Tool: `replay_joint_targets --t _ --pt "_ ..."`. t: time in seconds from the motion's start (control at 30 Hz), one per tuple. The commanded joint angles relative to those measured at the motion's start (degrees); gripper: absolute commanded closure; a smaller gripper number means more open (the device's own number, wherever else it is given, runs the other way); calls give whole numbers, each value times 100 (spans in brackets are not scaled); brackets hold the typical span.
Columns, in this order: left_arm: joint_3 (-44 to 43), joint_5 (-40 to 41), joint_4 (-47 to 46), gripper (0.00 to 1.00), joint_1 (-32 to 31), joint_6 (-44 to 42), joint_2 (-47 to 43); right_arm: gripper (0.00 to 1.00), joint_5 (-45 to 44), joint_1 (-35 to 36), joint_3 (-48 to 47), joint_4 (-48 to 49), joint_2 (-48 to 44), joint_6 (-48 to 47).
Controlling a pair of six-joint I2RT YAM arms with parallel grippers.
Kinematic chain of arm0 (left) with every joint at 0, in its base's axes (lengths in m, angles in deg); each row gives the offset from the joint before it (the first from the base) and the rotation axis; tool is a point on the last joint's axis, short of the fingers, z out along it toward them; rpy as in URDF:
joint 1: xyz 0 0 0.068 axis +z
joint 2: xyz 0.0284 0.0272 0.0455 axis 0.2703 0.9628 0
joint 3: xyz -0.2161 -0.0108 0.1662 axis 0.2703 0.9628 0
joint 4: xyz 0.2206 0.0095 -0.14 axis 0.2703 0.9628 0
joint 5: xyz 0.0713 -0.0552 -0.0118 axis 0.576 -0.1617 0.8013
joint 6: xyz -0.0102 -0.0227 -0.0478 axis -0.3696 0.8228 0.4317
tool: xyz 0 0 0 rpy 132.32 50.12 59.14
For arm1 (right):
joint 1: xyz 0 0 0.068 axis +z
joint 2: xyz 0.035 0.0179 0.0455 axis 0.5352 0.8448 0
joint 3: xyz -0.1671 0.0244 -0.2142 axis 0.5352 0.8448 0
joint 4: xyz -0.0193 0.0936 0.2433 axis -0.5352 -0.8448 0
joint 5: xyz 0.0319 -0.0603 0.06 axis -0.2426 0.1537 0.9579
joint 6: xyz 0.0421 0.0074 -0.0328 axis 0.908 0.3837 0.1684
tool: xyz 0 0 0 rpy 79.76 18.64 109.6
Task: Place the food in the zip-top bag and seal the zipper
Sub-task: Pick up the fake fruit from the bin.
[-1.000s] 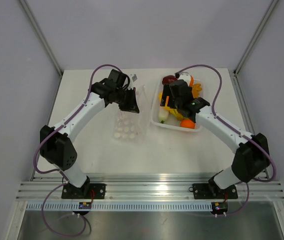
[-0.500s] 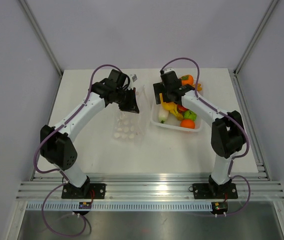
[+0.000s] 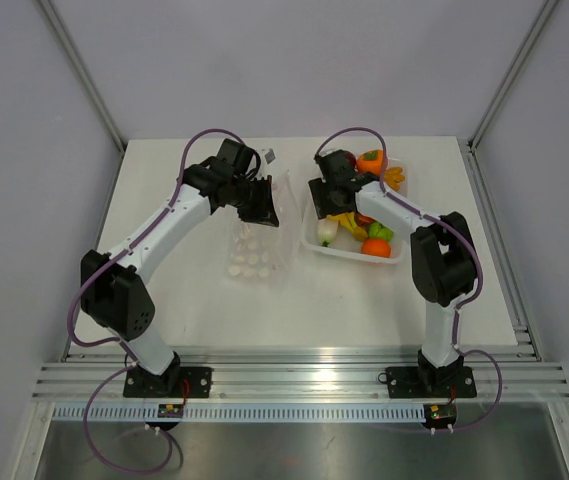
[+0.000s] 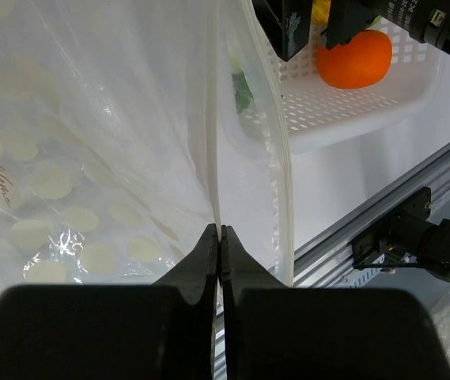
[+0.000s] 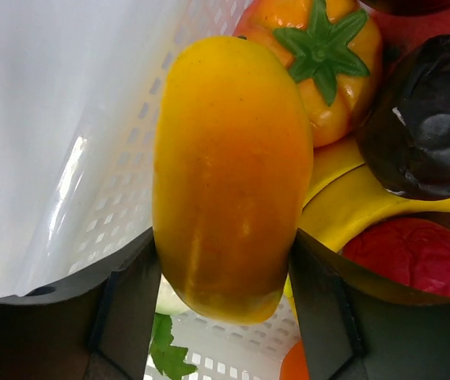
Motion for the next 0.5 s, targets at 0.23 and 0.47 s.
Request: replay_joint_targets --t 0.23,0.47 --pt "-127 -62 -123 100 21 -42 161 56 384 -36 497 181 -1364 425" --pt "-259 -106 -80 100 21 -68 275 54 1050 7 1131 32 -2427 969"
